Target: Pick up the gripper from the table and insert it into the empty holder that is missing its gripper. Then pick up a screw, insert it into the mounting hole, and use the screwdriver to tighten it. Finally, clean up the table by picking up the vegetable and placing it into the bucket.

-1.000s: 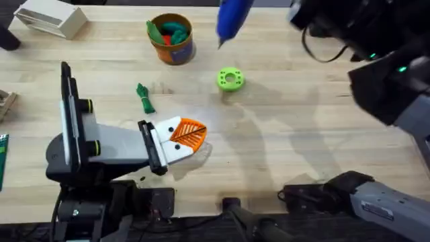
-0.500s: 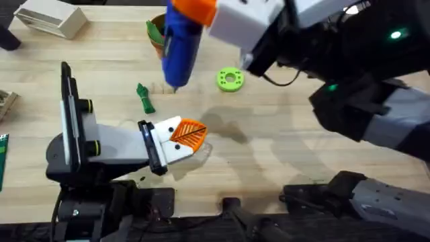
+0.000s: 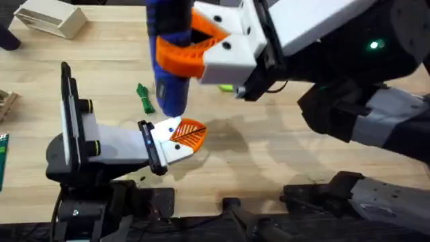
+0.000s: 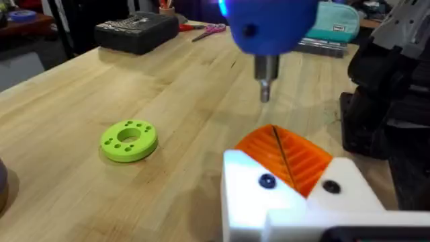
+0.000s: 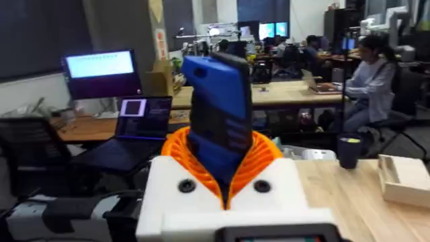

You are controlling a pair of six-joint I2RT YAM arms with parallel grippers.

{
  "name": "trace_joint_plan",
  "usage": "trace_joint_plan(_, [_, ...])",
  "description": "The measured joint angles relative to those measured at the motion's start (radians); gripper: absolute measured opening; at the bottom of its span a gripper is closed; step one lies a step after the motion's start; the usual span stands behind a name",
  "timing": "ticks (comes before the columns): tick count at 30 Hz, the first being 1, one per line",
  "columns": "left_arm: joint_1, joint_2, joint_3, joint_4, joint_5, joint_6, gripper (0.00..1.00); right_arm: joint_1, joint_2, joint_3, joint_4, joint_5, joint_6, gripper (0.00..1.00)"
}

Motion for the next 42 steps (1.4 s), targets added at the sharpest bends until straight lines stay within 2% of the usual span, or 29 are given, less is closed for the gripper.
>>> trace_joint_plan(12, [0.0, 0.0, 0.0, 0.0, 0.0, 0.0, 0.004, 0.056, 0.046, -0.005, 0.003, -0.01, -0.054, 0.028])
trace_joint_plan(19, [0.0, 0.0, 0.0, 0.0, 0.0, 0.0, 0.004, 0.056, 0.047, -0.006, 0.003, -0.053, -0.089, 0.028])
trace_joint_plan(42, [0.0, 0.0, 0.0, 0.0, 0.0, 0.0, 0.004, 0.056, 0.062, -0.006, 0.002, -0.062, -0.105, 0.028])
